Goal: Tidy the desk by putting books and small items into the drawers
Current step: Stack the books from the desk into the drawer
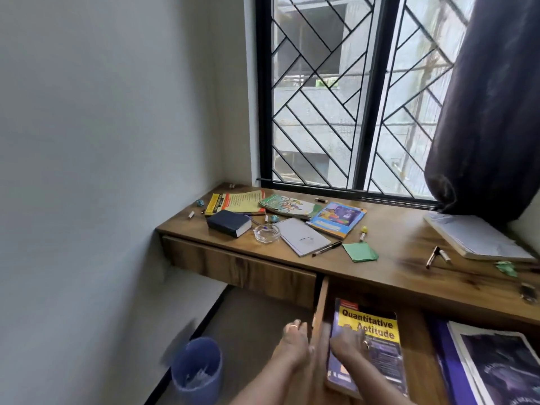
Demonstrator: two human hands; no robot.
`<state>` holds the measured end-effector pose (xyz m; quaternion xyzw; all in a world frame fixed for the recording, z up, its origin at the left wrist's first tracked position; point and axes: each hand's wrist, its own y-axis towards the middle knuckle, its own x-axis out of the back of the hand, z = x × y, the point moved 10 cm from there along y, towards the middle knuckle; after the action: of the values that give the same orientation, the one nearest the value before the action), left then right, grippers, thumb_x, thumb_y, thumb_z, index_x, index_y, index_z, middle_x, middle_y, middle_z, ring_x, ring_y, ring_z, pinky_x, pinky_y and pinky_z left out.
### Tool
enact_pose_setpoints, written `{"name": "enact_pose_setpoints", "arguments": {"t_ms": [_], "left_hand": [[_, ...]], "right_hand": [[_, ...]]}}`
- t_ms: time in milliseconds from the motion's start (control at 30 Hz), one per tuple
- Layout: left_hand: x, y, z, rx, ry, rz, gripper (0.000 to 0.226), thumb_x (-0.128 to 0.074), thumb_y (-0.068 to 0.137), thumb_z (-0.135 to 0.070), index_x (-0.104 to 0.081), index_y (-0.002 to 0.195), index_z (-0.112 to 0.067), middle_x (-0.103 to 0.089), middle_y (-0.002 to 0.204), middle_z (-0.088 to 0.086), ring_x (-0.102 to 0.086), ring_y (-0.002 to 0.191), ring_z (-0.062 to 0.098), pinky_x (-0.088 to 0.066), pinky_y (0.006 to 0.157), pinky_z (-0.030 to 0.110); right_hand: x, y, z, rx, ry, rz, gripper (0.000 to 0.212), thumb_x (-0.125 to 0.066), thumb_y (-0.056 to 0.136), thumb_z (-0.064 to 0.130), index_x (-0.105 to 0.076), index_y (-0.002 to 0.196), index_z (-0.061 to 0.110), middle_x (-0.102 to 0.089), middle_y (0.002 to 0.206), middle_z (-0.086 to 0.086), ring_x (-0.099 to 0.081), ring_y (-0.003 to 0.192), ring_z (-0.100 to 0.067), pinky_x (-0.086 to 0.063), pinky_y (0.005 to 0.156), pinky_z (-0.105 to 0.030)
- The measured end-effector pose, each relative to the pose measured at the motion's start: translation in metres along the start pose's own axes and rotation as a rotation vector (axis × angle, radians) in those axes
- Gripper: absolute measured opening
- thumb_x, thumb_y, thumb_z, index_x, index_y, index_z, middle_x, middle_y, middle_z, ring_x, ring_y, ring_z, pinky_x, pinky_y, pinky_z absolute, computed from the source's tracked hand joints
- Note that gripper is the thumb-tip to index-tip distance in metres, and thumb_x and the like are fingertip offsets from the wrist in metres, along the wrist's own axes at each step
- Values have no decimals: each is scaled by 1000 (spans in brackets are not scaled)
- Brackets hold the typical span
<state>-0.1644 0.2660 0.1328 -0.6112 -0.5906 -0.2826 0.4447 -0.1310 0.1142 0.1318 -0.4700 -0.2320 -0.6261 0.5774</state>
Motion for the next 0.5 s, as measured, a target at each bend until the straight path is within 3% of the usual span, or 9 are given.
{"name": "enact_pose_setpoints", "arguments": {"t_ms": [67, 133, 333, 500], "left_hand": [[23, 12, 20, 36, -1, -6, 62, -44, 98, -30, -19, 151, -10, -13, 159, 8, -12, 147, 23, -16, 121, 32], [52, 22, 46, 49, 18, 16, 62, -43, 99, -30, -17, 152, -11, -10, 160, 8, -8, 148, 23, -14, 121, 33], [132, 64, 126, -24, 38, -27, 58, -43, 99, -27, -22, 151, -12, -13, 159, 8, -11, 147, 22, -14, 120, 31], [165, 105, 156, -56, 52, -51, 56, -46, 98, -26, -27, 149, -11, -19, 158, 8, -15, 147, 23, -16, 120, 33]], "right_hand": [[-1, -2, 38, 44, 19, -40, 33, -40, 93, 14, -55, 121, 10, -39, 135, -16, -42, 125, -34, -38, 104, -38], [-7, -5, 87, 127, 50, -103, 34, -43, 90, 10, -55, 122, 8, -40, 138, -17, -43, 125, -33, -40, 104, -38], [-40, -15, 220, 270, 125, -129, 35, -43, 93, 9, -52, 126, 4, -32, 148, -19, -31, 137, -32, -32, 111, -35], [-59, -1, 277, 291, 118, -107, 37, -45, 93, 13, -51, 129, 5, -29, 150, -18, -29, 139, -32, -31, 112, -35]]}}
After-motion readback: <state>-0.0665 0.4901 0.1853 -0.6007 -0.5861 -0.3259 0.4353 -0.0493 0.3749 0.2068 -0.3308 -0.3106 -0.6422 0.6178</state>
